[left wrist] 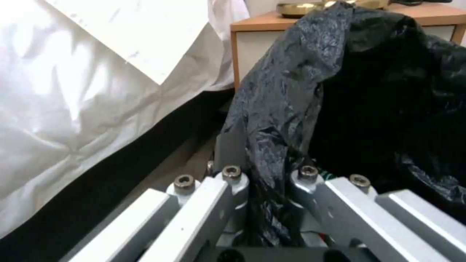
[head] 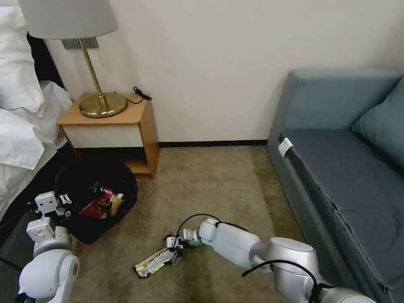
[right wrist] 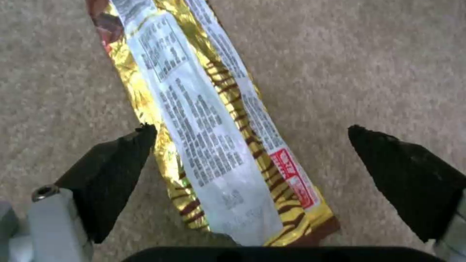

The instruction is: Pick up the trash bin, then pick up the garbage on the floor and place it into the trash bin.

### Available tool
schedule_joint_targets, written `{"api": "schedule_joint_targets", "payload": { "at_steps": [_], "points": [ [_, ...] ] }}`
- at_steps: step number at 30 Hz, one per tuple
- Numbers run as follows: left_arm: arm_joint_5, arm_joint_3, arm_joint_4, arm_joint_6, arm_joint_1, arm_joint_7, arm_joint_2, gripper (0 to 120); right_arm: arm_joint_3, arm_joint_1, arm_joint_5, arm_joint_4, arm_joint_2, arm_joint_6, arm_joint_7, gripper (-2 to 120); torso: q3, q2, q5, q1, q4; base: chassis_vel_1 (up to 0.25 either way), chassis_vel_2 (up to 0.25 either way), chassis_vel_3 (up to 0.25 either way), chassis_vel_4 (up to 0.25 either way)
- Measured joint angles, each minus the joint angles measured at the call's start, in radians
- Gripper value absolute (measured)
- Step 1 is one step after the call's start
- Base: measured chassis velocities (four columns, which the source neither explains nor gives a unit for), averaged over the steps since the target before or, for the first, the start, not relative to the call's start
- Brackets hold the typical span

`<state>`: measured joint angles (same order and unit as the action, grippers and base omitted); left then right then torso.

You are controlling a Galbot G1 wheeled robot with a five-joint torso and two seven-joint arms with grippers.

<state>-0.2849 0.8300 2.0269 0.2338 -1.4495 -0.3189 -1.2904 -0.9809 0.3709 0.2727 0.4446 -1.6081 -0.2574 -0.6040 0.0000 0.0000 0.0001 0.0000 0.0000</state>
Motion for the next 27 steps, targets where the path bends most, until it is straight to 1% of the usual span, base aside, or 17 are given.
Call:
{"api": "schedule_joint_targets", "payload": {
  "at_steps": [3,5,10,14,16,17,18,20,21,24,25,26,27],
  "points": [
    [0.003,-0.003,-0.001,-0.001,0.000,0.000,-0.004,4,0.000,0.001,-0.004,-0.003,0.000,0.002,-0.004,99,0.000,0.000,0.0000,0.000,0.0000,0.000,0.000,0.000,0.000],
    [0.005,-0.005,-0.004,-0.002,0.002,0.000,-0.005,4,0.000,0.005,-0.005,-0.007,0.000,0.005,-0.013,93,0.000,0.000,0.0000,0.000,0.0000,0.000,0.000,0.000,0.000],
    [0.006,-0.006,-0.007,-0.005,0.003,0.000,-0.006,4,-0.001,0.009,-0.009,-0.017,0.000,0.006,-0.025,90,0.000,0.000,0.0001,0.000,0.0000,0.000,0.000,0.000,0.000],
    [0.007,-0.007,-0.009,-0.009,0.003,0.000,-0.009,4,0.003,0.012,-0.007,-0.023,0.000,0.006,-0.026,86,0.000,0.000,0.0001,0.000,0.0000,0.000,0.000,0.000,0.000],
    [0.010,-0.007,-0.012,-0.010,0.004,0.001,-0.011,4,0.007,0.012,-0.006,-0.023,0.000,0.006,-0.025,79,0.000,0.000,-0.0005,0.000,-0.0001,0.000,0.000,0.000,0.000],
    [0.010,-0.007,-0.012,-0.011,0.005,0.001,-0.011,4,0.009,0.011,-0.006,-0.023,-0.001,0.006,-0.023,76,0.000,0.000,-0.0001,0.000,0.0001,0.000,0.000,0.000,0.000],
    [0.010,-0.007,-0.012,-0.011,0.005,0.001,-0.011,4,0.009,0.011,-0.006,-0.023,-0.001,0.006,-0.023,76,0.000,0.000,-0.0001,0.000,0.0001,0.000,0.000,0.000,0.000],
    [0.010,-0.007,-0.014,-0.012,0.007,0.001,-0.011,4,0.013,0.011,-0.007,-0.025,-0.001,0.006,-0.023,68,0.000,0.000,-0.0002,0.000,0.0002,0.000,0.000,0.000,0.000],
    [0.010,-0.007,-0.014,-0.012,0.007,0.001,-0.011,4,0.013,0.011,-0.007,-0.025,-0.001,0.006,-0.023,68,0.000,0.000,-0.0002,0.000,0.0002,0.000,0.000,0.000,0.000],
    [0.010,-0.007,-0.020,-0.014,0.007,0.001,-0.008,4,0.019,0.015,-0.009,-0.030,-0.001,0.005,-0.022,54,0.000,0.000,-0.0001,0.000,0.0001,0.000,0.000,0.000,0.000],
    [0.010,-0.007,-0.020,-0.014,0.007,0.001,-0.008,4,0.019,0.015,-0.009,-0.030,-0.001,0.005,-0.022,54,0.000,0.000,-0.0001,0.000,0.0001,0.000,0.000,0.000,0.000],
    [0.010,-0.006,-0.022,-0.015,0.008,0.001,-0.007,4,0.021,0.017,-0.012,-0.030,-0.001,0.003,-0.022,49,0.000,0.000,0.0000,0.000,0.0001,0.000,0.000,0.000,0.000],
    [0.010,-0.006,-0.025,-0.016,0.008,0.001,-0.005,4,0.024,0.018,-0.014,-0.030,-0.001,0.002,-0.023,42,0.000,0.000,0.0000,0.000,0.0000,0.000,0.000,0.000,0.000]
  ]
}}
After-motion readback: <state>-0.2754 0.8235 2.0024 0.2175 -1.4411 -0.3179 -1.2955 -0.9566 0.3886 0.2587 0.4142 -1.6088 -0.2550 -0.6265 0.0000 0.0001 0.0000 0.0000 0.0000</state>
